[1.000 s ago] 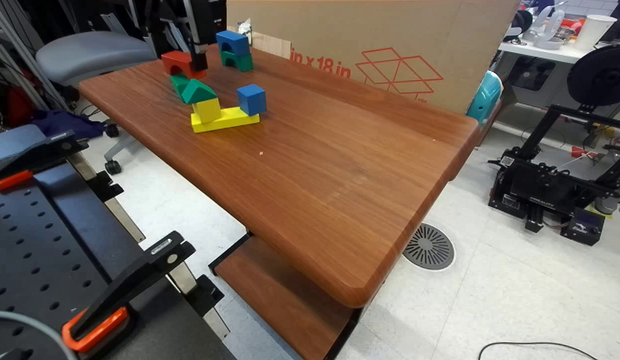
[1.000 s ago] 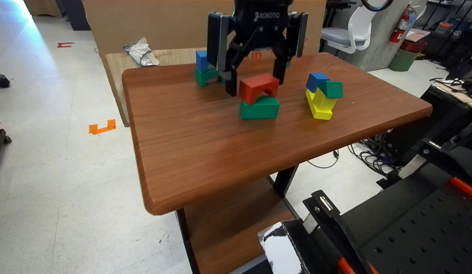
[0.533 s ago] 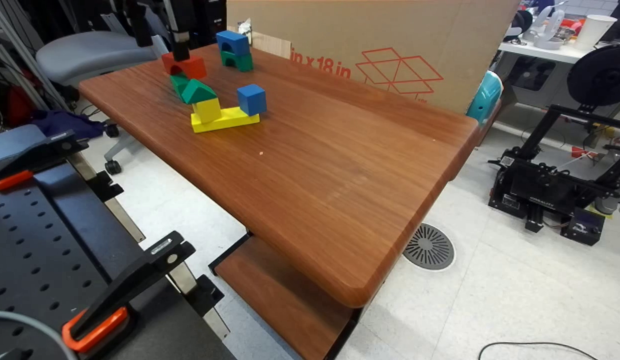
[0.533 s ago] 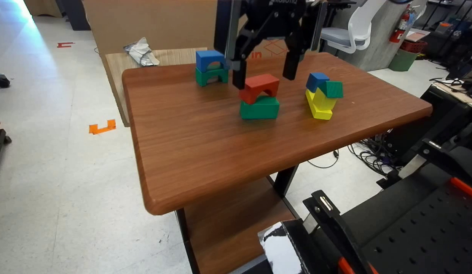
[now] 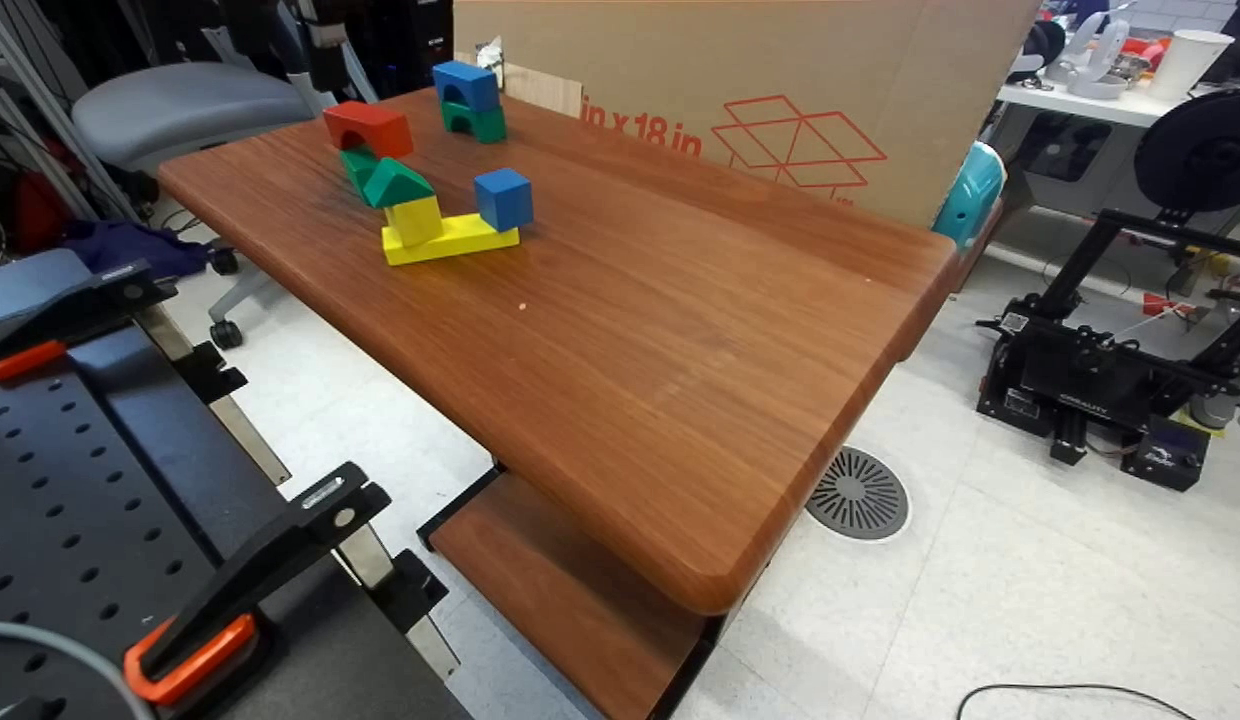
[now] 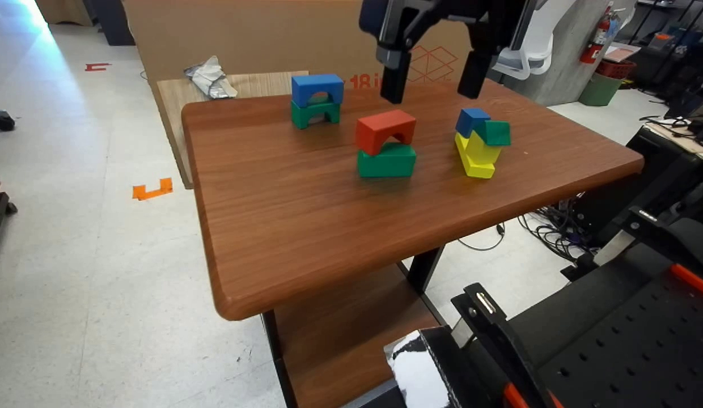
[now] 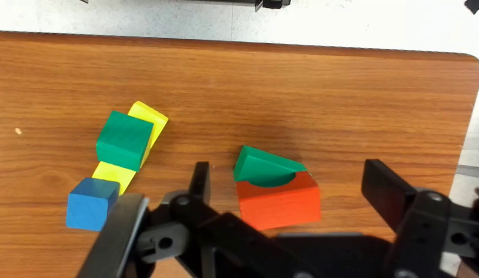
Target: Pick up the orange object and put it on the green object
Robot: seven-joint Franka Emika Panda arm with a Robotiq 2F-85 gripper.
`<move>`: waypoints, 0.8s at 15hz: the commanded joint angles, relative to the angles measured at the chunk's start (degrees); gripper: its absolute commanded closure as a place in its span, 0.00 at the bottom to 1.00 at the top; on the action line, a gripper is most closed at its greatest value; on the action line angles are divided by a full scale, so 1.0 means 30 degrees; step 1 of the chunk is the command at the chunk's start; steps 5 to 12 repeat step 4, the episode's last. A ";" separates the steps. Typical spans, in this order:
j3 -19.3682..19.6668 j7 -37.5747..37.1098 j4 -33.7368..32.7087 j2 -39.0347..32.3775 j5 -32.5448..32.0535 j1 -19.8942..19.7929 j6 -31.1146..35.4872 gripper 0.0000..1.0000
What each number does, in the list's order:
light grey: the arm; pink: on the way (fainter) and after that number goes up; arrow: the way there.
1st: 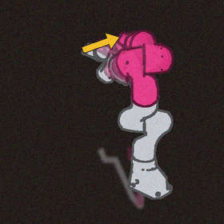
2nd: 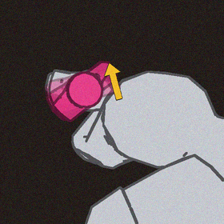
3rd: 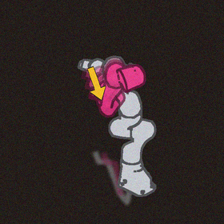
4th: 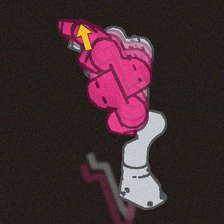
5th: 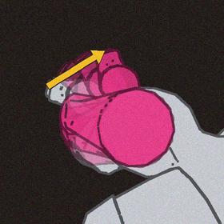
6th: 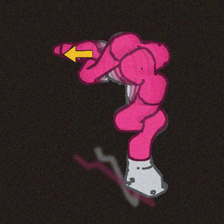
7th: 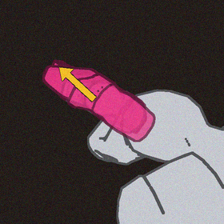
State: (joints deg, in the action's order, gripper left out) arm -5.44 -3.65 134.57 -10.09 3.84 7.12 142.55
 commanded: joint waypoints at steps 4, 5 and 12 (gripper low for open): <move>-0.0094 -0.0020 -0.0036 -0.0095 -0.0028 -0.0078 -0.0037 0.00; -0.0094 -0.0020 -0.0036 -0.0095 -0.0028 -0.0078 -0.0037 0.00; -0.0094 -0.0020 -0.0036 -0.0095 -0.0028 -0.0078 -0.0037 0.00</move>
